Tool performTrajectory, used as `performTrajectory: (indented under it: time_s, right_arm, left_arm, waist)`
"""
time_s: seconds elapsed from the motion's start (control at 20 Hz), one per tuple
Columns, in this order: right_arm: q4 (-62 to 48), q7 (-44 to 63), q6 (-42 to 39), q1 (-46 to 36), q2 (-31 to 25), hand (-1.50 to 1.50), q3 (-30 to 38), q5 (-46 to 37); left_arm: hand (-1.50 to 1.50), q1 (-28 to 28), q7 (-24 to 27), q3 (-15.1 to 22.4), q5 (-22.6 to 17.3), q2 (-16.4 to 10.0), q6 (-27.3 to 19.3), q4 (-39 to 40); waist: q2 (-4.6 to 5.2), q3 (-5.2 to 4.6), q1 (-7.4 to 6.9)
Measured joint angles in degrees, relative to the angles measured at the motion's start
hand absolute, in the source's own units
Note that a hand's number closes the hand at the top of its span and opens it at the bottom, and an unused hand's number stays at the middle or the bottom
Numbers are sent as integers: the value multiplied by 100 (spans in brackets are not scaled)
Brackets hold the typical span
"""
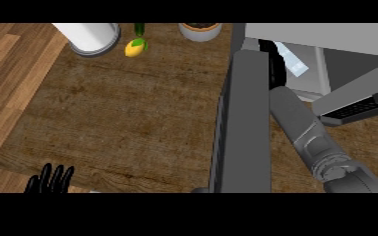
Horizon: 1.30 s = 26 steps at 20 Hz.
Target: Pick up the milk, place it into the microwave and close the microwave
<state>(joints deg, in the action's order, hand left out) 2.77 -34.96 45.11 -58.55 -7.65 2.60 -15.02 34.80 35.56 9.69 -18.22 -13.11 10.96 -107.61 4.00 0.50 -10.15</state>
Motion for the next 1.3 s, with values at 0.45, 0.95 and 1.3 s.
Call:
performTrajectory:
  time_s: [0.45,0.95,1.3]
  right_arm:
    - [436,-806,-1211,406,138,-150,641,671]
    - [499,-1763,-2520,1140,234,-150,1107,1160]
    - [548,-2261,-2965,1619,337,-150,1181,1227]
  left_arm:
    - [-150,147,116,8,50,-3,38,-7]
    - [-150,416,85,-8,8,-29,55,-211]
    - [-150,510,-44,116,103,82,-54,-260]
  waist:
    - [-76,1,258]
    - [-203,-17,530]
    - [-284,-28,712]
